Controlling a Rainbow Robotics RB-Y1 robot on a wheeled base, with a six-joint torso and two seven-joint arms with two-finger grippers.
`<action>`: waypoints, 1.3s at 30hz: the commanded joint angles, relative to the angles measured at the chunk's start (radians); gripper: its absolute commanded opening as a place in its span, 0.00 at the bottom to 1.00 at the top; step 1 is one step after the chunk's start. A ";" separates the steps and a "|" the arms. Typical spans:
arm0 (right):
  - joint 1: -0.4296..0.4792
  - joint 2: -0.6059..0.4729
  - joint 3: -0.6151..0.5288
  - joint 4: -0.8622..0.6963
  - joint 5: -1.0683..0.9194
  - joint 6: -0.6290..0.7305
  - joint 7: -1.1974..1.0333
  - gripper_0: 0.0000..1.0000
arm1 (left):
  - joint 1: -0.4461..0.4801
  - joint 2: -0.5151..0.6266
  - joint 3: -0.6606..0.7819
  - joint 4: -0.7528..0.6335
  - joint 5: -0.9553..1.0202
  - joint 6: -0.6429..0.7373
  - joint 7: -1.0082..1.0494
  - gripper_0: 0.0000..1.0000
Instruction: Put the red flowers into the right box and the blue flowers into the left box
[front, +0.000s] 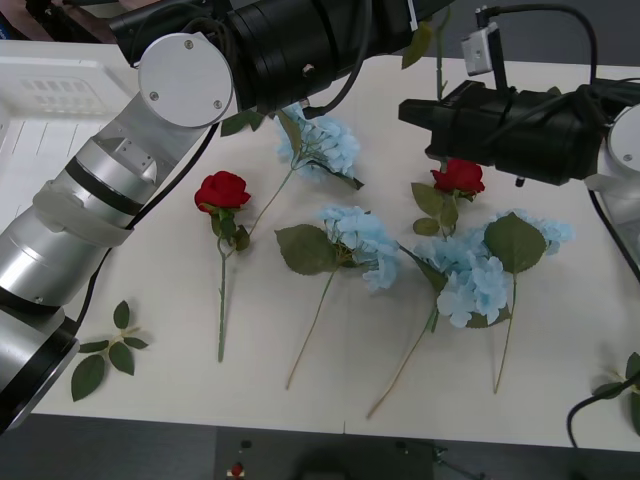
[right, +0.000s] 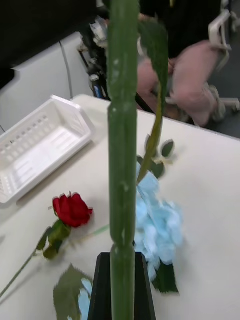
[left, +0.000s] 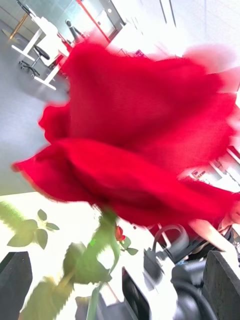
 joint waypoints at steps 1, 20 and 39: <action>-0.017 -0.239 0.003 0.039 -0.063 0.057 -0.246 0.00 | 0.006 0.008 -0.005 0.001 0.000 -0.013 0.032 1.00; -0.020 -0.687 0.006 0.595 0.215 0.211 -0.307 0.00 | 0.293 0.565 -0.003 -0.070 0.222 0.572 0.051 1.00; -0.063 -0.561 0.321 0.893 0.508 -0.381 -0.344 0.07 | 0.040 0.329 -0.276 0.298 -0.241 0.587 0.061 1.00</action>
